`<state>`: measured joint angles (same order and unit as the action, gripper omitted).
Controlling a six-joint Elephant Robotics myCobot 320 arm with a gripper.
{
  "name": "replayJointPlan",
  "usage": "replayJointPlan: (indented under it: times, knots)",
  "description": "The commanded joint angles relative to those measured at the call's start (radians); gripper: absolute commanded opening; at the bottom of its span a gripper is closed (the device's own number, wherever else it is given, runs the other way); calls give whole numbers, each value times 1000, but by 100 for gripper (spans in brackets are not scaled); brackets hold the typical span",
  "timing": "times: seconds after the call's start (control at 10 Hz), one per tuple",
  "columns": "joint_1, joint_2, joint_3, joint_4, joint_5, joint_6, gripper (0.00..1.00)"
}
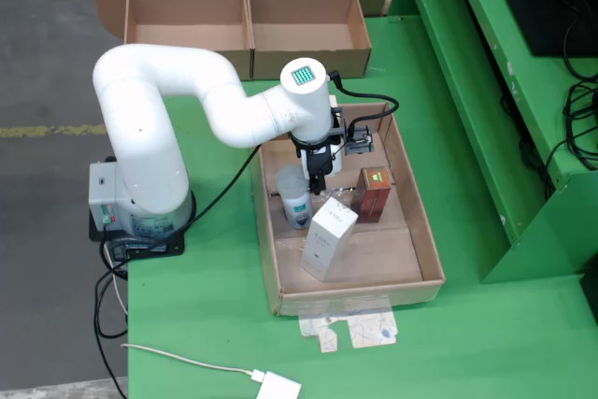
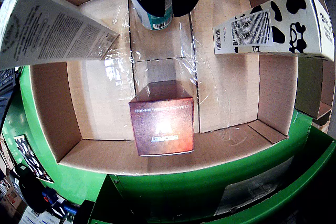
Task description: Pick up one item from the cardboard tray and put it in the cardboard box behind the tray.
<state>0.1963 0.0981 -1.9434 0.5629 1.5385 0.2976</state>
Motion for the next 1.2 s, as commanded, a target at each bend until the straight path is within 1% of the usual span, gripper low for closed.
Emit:
replayJointPlan:
  times: [0.0, 0.2, 1.1]
  knots:
    - [2, 17, 25, 10, -1, -2, 0]
    - [2, 17, 25, 10, -1, -2, 0]
    - [2, 17, 25, 10, -1, -2, 90]
